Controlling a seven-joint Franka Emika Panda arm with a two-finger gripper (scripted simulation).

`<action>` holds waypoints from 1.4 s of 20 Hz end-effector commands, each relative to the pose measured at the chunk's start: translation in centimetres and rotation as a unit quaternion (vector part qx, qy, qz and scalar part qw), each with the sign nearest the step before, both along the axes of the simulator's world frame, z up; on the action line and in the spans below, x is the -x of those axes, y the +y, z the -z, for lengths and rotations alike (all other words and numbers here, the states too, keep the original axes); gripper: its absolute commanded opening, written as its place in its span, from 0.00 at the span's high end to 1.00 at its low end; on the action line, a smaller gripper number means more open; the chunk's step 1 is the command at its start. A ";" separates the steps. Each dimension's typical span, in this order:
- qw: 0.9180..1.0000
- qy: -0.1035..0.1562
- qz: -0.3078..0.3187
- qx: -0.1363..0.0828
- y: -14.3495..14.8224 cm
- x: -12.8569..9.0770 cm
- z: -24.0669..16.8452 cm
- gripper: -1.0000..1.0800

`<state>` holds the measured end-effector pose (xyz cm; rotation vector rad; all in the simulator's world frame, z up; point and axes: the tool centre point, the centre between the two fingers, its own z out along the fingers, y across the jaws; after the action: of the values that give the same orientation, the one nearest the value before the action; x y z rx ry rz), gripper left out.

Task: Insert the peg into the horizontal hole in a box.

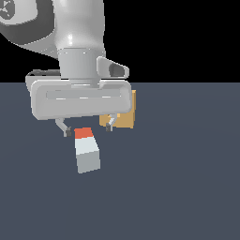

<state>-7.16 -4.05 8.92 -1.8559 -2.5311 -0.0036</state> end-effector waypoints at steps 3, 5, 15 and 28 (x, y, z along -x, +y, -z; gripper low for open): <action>1.000 -0.001 -0.022 0.001 -0.6 0.6 1.0 0.04; 1.000 -0.001 -0.027 0.001 -0.8 0.7 1.2 0.04; 1.000 0.000 -0.029 0.002 -0.9 0.8 2.1 0.04; 1.000 -0.001 -0.030 0.002 -1.0 0.8 6.4 0.04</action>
<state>-8.02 -4.99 2.69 -1.7805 -2.5868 0.0010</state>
